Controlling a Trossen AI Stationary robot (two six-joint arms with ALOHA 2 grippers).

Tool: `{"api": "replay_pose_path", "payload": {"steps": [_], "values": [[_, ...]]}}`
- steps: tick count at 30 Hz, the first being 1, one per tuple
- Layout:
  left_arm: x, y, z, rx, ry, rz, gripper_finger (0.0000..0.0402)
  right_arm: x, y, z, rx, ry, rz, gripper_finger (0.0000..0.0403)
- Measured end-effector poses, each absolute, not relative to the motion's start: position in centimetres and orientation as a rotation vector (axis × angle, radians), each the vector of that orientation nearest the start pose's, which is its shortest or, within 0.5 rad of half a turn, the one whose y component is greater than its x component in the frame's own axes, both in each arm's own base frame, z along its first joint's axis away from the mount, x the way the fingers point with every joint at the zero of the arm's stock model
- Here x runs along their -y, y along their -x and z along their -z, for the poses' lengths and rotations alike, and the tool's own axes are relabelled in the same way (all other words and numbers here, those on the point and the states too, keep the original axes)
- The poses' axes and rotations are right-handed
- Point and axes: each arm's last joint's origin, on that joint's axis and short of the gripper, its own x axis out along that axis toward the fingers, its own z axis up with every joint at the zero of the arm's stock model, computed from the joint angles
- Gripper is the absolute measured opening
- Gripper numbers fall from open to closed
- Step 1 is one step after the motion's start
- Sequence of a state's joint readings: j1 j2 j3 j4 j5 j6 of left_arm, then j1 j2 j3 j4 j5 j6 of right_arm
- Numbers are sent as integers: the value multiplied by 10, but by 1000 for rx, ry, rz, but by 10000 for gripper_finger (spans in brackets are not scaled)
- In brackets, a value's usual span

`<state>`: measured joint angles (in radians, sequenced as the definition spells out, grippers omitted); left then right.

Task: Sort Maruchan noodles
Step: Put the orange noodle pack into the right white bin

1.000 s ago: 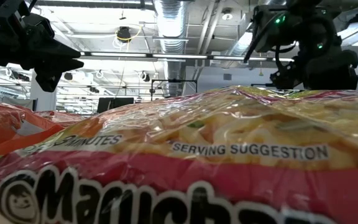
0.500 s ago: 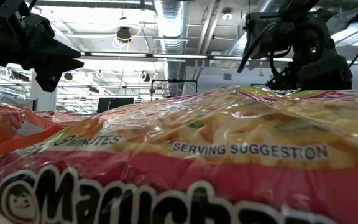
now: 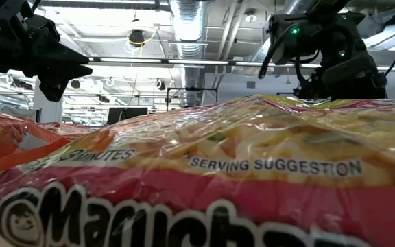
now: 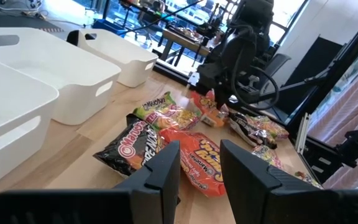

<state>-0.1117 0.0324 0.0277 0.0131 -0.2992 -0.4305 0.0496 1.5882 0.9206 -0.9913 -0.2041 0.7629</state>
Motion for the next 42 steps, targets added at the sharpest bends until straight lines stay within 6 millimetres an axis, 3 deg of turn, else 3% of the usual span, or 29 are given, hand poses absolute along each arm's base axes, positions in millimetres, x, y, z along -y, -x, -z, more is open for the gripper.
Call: {"api": "replay_pose_path", "payload": {"steps": [19, 25, 31, 42], "values": [[2, -97, -172, 53, 466, -185, 102, -18, -266, -256, -1430, -567, 587, 5], [2, -97, -172, 53, 468, -186, 102, -6, -269, -279, -1375, -482, 635, 5], [2, -97, -172, 56, 470, -194, 102, 18, -269, -296, -1329, -319, 688, 6], [-1, -96, -173, 95, 503, -300, 102, 98, -254, -306, -1390, -25, 804, 7]]}}
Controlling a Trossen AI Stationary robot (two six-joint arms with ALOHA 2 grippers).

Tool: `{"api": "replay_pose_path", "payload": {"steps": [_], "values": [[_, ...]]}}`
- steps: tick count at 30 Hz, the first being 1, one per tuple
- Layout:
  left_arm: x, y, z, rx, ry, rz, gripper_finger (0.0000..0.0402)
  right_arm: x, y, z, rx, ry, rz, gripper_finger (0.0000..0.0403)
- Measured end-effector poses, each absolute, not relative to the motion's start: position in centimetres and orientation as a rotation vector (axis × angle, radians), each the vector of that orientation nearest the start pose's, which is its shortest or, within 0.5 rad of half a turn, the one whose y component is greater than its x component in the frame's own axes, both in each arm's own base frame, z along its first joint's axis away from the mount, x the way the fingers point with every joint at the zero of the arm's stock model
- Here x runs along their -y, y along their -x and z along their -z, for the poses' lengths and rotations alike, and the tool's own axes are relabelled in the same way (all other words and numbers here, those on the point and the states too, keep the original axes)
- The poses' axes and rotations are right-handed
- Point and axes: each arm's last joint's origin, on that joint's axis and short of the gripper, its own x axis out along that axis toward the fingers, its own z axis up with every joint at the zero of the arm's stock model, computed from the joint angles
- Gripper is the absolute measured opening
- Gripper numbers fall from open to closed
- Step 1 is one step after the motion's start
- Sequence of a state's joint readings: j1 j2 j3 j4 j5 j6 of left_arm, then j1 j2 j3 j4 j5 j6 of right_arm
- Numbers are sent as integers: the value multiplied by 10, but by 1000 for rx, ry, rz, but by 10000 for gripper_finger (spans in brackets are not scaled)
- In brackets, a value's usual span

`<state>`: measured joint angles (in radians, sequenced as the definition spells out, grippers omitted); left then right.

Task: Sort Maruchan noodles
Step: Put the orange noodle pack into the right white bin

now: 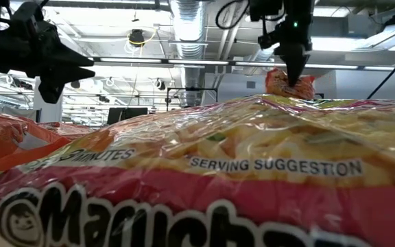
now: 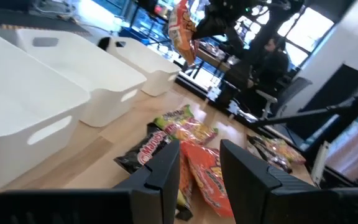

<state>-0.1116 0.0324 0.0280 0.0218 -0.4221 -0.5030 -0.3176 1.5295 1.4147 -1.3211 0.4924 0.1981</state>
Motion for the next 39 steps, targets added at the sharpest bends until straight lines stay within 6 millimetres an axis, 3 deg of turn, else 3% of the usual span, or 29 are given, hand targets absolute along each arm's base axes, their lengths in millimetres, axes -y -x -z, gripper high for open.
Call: {"api": "replay_pose_path", "payload": {"steps": [11, 20, 32, 39], "values": [[-4, -95, -173, 126, 525, -394, 102, 170, -241, -306, -1394, 132, 808, 8], [-5, -95, -173, 144, 543, -440, 102, 215, -234, -280, -1496, 93, 835, 8], [-6, -94, -173, 157, 543, -485, 102, 237, -249, -236, -1622, 96, 780, 8], [-6, -94, -173, 164, 570, -483, 102, 244, -245, -225, -1682, 81, 780, 12]]}}
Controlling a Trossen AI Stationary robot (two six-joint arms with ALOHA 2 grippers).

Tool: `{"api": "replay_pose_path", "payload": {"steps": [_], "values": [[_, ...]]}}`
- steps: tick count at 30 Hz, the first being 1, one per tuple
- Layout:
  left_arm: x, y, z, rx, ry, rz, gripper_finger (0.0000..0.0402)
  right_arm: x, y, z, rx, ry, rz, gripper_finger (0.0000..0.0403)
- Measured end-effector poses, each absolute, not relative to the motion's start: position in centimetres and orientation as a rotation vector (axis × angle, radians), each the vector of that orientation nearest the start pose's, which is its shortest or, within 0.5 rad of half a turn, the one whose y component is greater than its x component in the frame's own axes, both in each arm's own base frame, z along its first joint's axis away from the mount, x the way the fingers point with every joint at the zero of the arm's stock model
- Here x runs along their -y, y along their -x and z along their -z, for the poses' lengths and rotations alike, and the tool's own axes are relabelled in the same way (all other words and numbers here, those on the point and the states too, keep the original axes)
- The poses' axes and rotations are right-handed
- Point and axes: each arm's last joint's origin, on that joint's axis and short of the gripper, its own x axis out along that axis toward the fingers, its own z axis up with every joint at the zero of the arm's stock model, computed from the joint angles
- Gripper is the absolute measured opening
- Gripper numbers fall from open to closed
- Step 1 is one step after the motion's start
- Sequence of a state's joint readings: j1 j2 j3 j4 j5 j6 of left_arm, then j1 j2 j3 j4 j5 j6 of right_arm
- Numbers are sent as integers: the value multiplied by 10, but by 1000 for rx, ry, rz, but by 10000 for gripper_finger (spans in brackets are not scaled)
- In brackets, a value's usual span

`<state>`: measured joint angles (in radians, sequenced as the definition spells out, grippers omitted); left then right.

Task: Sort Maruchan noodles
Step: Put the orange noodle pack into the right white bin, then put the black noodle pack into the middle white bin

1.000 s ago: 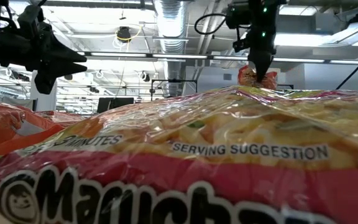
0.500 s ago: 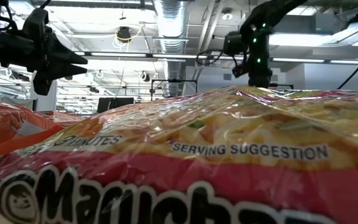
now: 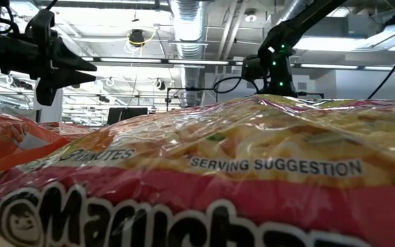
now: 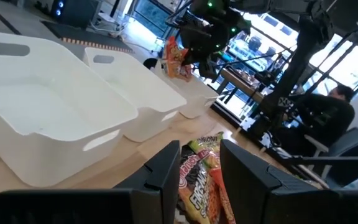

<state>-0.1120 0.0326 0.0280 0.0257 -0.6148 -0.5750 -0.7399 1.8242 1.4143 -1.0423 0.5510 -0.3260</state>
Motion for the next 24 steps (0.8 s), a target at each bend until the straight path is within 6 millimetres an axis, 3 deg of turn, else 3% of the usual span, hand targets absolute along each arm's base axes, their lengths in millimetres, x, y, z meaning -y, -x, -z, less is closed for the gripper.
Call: {"api": "replay_pose_path", "payload": {"steps": [24], "values": [[-6, -94, -173, 168, 583, -482, 102, 236, -247, -230, -1741, 195, 774, 182]]}}
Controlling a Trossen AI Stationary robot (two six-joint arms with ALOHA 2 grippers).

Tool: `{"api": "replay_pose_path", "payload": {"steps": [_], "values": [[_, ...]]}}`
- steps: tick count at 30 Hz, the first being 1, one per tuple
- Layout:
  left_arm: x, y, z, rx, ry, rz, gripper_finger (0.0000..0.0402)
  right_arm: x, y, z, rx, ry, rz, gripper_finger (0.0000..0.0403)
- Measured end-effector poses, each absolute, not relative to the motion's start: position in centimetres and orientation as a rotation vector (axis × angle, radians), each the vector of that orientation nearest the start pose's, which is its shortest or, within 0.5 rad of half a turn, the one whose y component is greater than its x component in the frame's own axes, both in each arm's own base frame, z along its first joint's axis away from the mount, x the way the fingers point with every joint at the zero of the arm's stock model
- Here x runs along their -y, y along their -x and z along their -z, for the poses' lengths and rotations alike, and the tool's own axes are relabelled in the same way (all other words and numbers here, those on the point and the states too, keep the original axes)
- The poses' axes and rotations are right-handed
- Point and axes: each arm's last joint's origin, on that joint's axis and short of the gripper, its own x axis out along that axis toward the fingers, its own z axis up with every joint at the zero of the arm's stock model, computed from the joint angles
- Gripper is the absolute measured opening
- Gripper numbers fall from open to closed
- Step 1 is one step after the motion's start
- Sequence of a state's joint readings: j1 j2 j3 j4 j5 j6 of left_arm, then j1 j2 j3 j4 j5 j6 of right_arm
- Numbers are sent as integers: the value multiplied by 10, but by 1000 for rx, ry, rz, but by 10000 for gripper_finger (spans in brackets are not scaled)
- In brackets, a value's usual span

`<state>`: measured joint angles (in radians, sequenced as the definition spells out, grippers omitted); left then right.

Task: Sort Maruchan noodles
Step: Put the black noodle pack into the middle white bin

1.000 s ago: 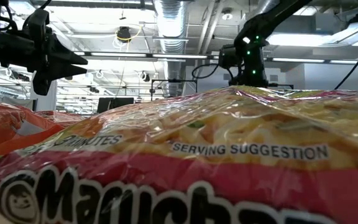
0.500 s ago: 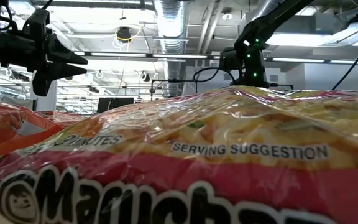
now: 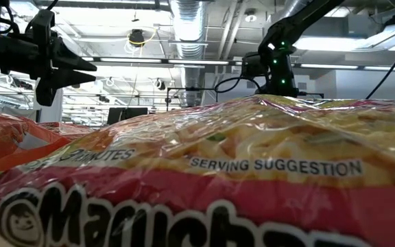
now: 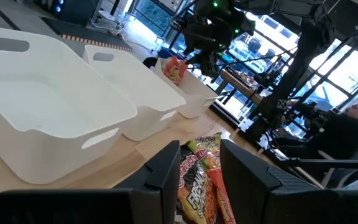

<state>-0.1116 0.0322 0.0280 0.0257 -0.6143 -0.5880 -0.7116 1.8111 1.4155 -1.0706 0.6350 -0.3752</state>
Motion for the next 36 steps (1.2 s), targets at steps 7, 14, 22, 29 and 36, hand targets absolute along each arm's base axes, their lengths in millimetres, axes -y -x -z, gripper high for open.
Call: {"api": "replay_pose_path", "payload": {"steps": [7, 14, 22, 29, 36], "values": [[-6, -94, -173, 167, 583, -482, 102, 226, -254, -235, -1740, 196, 763, 191], [-6, -94, -173, 156, 539, -484, 102, 214, -268, -267, -1668, 152, 809, 187], [-6, -94, -173, 156, 539, -486, 102, 193, -284, -300, -1533, -21, 806, 187], [-6, -94, -173, 159, 550, -485, 102, 163, -294, -316, -1504, -97, 840, 187], [-3, -96, -173, 142, 625, -364, 102, 129, -309, -321, -1452, -154, 812, 187]]}}
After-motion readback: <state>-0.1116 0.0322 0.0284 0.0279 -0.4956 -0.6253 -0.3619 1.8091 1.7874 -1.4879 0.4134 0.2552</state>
